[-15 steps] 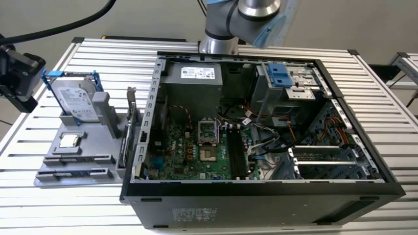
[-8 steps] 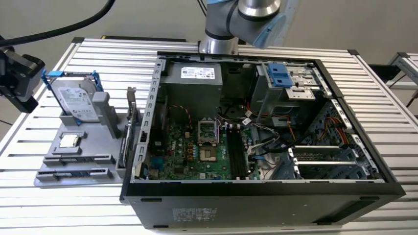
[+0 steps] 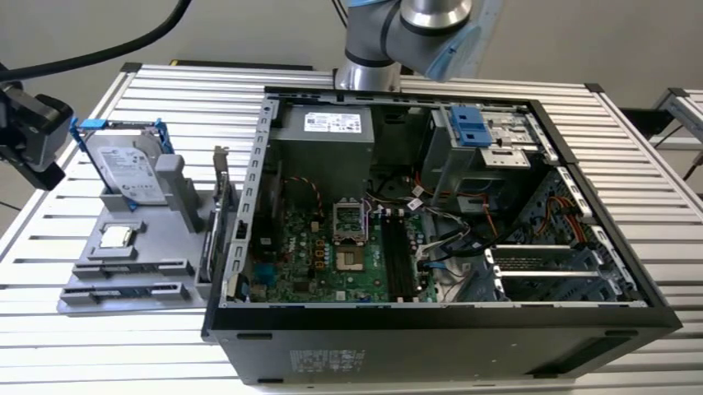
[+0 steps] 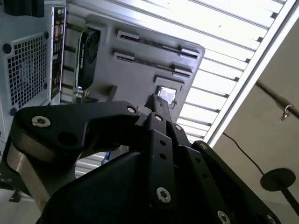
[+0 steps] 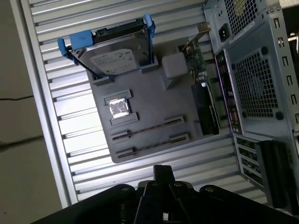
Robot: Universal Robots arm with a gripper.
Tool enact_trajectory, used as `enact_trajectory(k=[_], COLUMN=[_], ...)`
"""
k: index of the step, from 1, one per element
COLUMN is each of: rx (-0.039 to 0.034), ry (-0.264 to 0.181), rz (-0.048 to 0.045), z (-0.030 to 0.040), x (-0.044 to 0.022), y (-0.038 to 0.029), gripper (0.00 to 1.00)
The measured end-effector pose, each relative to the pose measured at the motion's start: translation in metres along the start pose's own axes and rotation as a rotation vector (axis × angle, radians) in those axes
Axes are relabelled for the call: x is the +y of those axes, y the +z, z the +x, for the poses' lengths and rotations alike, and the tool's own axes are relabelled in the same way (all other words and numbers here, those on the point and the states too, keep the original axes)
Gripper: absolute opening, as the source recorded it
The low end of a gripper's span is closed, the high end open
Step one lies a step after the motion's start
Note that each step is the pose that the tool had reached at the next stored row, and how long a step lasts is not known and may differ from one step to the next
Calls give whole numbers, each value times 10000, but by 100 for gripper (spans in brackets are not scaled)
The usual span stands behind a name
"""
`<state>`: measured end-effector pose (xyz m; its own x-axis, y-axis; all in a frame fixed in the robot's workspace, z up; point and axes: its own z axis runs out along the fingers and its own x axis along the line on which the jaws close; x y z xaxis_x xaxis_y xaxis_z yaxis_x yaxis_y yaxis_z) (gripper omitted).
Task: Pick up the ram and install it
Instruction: 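Reach for the ram, then pick up the ram and move it above insertion slot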
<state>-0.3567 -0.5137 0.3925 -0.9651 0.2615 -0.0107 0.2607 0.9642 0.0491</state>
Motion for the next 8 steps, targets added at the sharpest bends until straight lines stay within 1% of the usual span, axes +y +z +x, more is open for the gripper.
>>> enact_trajectory(k=[8], rx=[-32], ry=[639], rz=[6], z=[0], x=[0], y=[1], gripper=[0])
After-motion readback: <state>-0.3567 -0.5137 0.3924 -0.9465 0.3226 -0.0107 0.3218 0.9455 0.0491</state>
